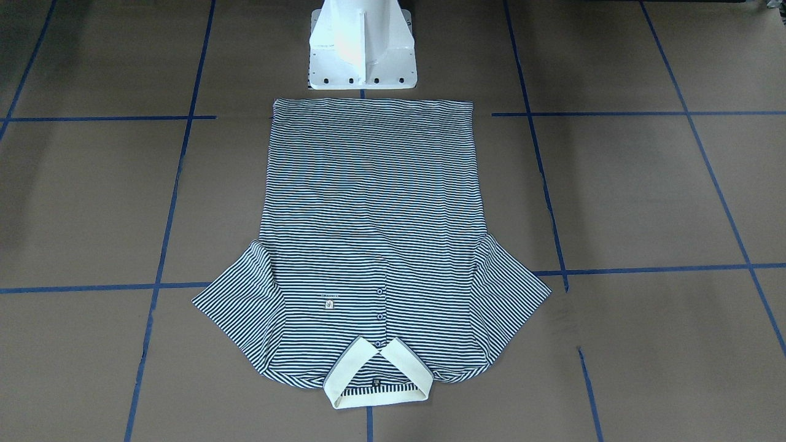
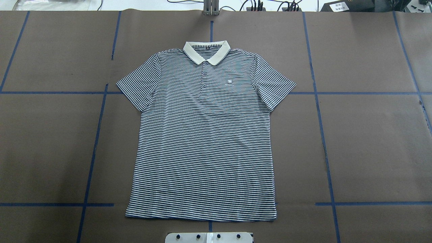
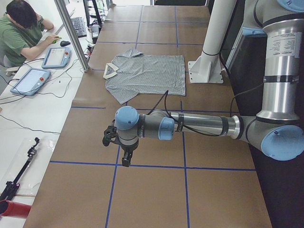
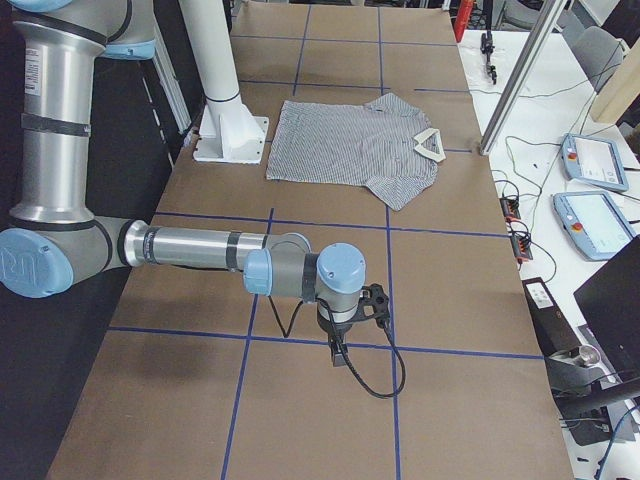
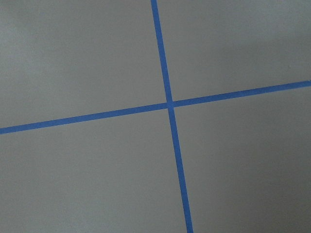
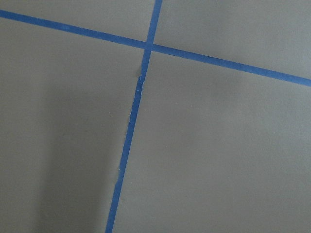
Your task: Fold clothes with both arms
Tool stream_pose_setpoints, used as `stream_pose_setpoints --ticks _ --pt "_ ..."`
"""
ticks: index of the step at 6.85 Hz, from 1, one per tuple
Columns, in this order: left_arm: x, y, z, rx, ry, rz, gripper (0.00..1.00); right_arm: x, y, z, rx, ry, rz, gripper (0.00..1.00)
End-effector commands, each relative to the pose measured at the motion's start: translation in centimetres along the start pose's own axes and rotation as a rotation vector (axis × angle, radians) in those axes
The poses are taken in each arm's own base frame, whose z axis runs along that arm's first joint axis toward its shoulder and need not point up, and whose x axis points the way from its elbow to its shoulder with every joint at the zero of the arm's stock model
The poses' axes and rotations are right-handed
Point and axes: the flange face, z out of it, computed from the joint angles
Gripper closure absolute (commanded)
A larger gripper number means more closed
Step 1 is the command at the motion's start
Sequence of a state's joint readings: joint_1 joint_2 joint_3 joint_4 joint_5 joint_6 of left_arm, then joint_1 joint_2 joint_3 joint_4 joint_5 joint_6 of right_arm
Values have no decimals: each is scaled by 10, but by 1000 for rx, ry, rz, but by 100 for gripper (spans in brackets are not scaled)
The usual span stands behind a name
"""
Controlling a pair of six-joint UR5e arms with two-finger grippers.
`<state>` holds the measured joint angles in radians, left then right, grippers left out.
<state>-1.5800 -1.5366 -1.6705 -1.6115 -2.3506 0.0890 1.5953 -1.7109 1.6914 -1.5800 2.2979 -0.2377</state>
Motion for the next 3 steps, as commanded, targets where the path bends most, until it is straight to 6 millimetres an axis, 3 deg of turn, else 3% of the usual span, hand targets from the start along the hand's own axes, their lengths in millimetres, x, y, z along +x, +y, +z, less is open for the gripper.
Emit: stream_pose_setpoints --ticks 1,3 --pt "2 -2 -3 19 -2 19 0 0 0 0 1 0 -2 0" --pt "6 -5 -6 36 -8 40 0 -3 -2 -2 8 -4 -11 0"
